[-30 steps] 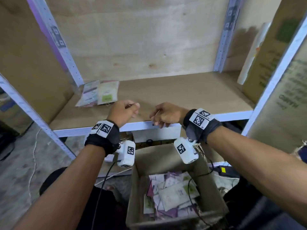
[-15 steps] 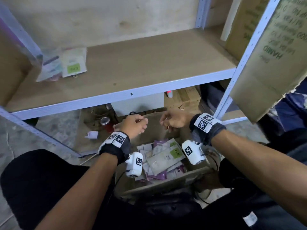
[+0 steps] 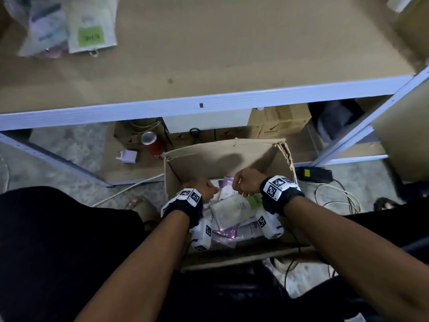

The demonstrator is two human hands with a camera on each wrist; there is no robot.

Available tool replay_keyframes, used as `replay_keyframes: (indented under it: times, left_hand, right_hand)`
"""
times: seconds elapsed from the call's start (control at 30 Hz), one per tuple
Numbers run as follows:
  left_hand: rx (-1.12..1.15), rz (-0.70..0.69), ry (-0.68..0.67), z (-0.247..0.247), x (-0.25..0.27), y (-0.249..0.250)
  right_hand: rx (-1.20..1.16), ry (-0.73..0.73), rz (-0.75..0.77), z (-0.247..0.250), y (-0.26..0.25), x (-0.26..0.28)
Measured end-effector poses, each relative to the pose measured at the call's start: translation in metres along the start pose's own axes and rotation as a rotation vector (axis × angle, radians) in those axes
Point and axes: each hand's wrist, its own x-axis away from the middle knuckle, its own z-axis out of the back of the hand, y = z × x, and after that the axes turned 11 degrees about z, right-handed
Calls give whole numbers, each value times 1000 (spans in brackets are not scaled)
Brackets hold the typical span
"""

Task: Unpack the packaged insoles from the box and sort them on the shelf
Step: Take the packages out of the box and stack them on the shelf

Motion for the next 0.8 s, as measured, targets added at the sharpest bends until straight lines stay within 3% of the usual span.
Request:
replay_keyframes:
  times: [0.23,0.37,0.6,0.8]
  left_hand:
    - [-39,3,-20,-1,-9,1]
    - [3,52,-24,-5,-12,0]
    - [-125,72,-16,-3,-14,-5]
    - [-126,94,-78,-6,-17,-9]
  right_hand:
    - [251,-119,-11,-13,19,-29]
    - [384,-117,5,-34,36,-45]
    - [489,-197,35,-53,68,-57]
    - [524,-133,9,-57,82,-60]
